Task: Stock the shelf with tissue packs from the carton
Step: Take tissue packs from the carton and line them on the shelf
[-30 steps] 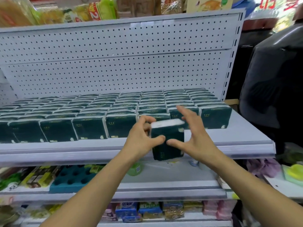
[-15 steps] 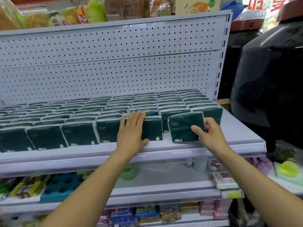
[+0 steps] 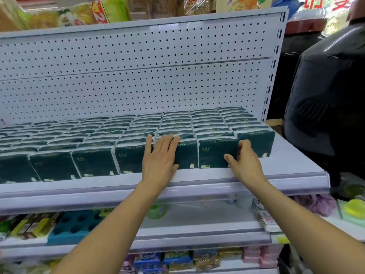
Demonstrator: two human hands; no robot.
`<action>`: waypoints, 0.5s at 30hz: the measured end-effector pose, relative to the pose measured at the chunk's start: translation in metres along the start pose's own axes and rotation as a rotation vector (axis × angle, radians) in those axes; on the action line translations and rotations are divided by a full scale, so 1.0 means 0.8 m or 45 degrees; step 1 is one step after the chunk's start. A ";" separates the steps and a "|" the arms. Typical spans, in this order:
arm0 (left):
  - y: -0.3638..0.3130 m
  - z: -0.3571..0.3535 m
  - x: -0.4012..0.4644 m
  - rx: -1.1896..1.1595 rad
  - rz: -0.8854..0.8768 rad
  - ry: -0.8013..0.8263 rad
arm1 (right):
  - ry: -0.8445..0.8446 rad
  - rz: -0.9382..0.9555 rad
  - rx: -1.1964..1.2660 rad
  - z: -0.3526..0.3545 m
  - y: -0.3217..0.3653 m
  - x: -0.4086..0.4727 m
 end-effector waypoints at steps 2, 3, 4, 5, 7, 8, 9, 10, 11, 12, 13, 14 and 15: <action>-0.001 0.002 0.001 0.006 -0.002 0.018 | 0.024 -0.002 0.003 0.000 0.000 0.000; -0.002 0.002 0.001 -0.005 0.001 0.040 | 0.044 -0.010 0.017 -0.001 -0.001 0.000; -0.003 0.003 0.001 -0.023 0.012 0.055 | 0.068 -0.024 0.042 -0.001 -0.003 0.000; -0.004 0.004 0.001 -0.038 0.025 0.057 | 0.092 -0.045 0.072 0.000 -0.004 -0.002; -0.006 0.008 -0.002 -0.075 0.048 0.033 | 0.098 -0.041 0.095 0.003 -0.007 -0.009; -0.007 0.011 -0.006 -0.101 0.058 -0.002 | 0.066 -0.001 0.050 0.005 -0.009 -0.016; -0.008 0.014 -0.012 -0.129 0.064 -0.052 | 0.015 0.063 -0.032 0.007 -0.010 -0.024; -0.011 0.019 -0.019 -0.161 0.070 -0.112 | -0.043 0.154 -0.118 0.010 -0.009 -0.033; -0.014 0.026 -0.028 -0.198 0.082 -0.170 | -0.086 0.264 -0.182 0.011 -0.007 -0.044; -0.019 0.034 -0.039 -0.249 0.101 -0.216 | -0.097 0.375 -0.213 0.011 -0.004 -0.056; -0.023 0.041 -0.052 -0.312 0.121 -0.250 | -0.088 0.479 -0.220 0.008 -0.001 -0.067; -0.027 0.048 -0.066 -0.376 0.131 -0.276 | -0.078 0.574 -0.220 0.004 0.004 -0.078; -0.031 0.054 -0.082 -0.424 0.136 -0.289 | -0.065 0.663 -0.225 -0.001 0.007 -0.090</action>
Point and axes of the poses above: each hand's wrist, its own x-axis towards the middle knuckle, its own z-axis out of the back of the hand, y = z × x, the point moved 1 cm from there along x, towards the middle knuckle, and after that the axes turned 3 degrees about -y, right-handed, at the moved point
